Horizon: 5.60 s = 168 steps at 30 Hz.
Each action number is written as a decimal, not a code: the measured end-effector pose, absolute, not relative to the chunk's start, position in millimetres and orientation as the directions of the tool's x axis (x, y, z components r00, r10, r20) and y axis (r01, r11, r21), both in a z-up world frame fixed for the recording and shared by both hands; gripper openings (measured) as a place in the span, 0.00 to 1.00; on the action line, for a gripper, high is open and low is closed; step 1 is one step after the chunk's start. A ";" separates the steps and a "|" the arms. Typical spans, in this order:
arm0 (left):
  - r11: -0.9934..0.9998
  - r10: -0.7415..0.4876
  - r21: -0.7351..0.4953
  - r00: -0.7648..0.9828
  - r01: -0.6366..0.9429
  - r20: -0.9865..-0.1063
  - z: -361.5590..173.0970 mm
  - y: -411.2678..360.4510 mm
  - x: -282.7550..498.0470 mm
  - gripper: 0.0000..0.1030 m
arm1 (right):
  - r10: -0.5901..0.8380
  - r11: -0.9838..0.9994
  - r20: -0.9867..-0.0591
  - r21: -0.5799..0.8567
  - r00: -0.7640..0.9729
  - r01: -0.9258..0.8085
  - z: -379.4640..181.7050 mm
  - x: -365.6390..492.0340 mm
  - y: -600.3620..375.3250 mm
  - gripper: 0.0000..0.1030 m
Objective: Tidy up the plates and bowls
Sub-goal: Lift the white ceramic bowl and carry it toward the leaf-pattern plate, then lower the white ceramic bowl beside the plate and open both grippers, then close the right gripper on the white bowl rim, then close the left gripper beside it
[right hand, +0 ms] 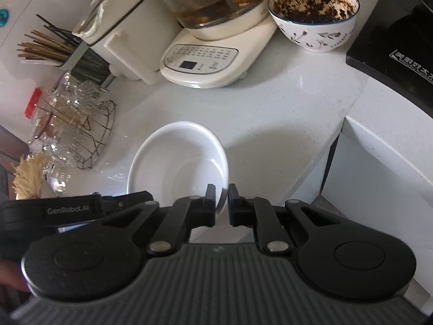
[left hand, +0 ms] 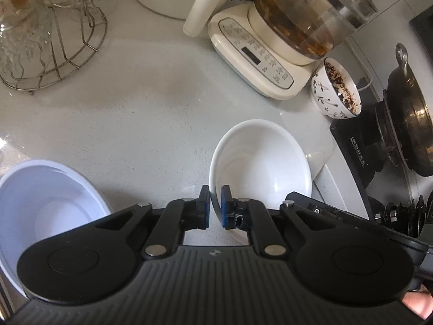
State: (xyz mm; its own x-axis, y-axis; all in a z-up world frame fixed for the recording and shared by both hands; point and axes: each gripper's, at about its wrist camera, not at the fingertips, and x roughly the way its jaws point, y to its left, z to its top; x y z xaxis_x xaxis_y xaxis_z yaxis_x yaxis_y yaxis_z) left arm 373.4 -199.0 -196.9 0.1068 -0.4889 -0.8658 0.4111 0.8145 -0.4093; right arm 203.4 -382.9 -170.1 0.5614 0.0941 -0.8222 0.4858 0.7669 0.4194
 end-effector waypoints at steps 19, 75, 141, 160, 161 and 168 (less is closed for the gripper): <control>0.815 -0.515 -0.419 0.170 0.400 -0.840 -142.0 -171.3 355.5 0.10 | 0.106 0.786 -0.774 0.450 0.624 0.424 -118.3 194.6 -369.9 0.11; 0.922 -0.336 -0.386 0.482 -0.006 -0.809 -115.3 20.0 317.9 0.11 | 0.374 0.916 -0.783 0.396 0.498 -0.065 -97.1 294.2 -212.2 0.13; 0.951 -0.302 -0.305 0.365 0.050 -0.881 -147.9 -18.5 340.2 0.51 | 0.396 0.851 -0.852 0.481 0.343 0.210 -191.4 300.8 -255.6 0.27; 0.954 -0.300 -0.286 0.331 0.093 -0.894 -154.0 -32.5 345.2 0.53 | 0.395 0.828 -0.843 0.499 0.366 0.256 -187.6 286.8 -272.7 0.16; 0.954 -0.301 -0.284 0.326 0.100 -0.896 -155.4 -34.3 345.5 0.53 | 0.392 0.827 -0.843 0.498 0.369 0.260 -186.9 285.5 -274.2 0.16; 0.948 -0.312 -0.277 0.300 0.156 -0.901 -160.2 -55.1 348.0 0.53 | 0.366 0.816 -0.847 0.492 0.386 0.304 -184.8 274.9 -288.4 0.16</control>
State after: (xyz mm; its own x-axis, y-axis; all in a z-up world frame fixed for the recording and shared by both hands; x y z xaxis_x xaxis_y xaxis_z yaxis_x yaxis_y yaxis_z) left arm 348.0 -55.1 -160.2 0.3000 -0.3122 -0.9014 0.1556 0.9483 -0.2766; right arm 274.9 -288.4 -184.8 0.3864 0.3662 -0.8465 0.3038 0.8161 0.4917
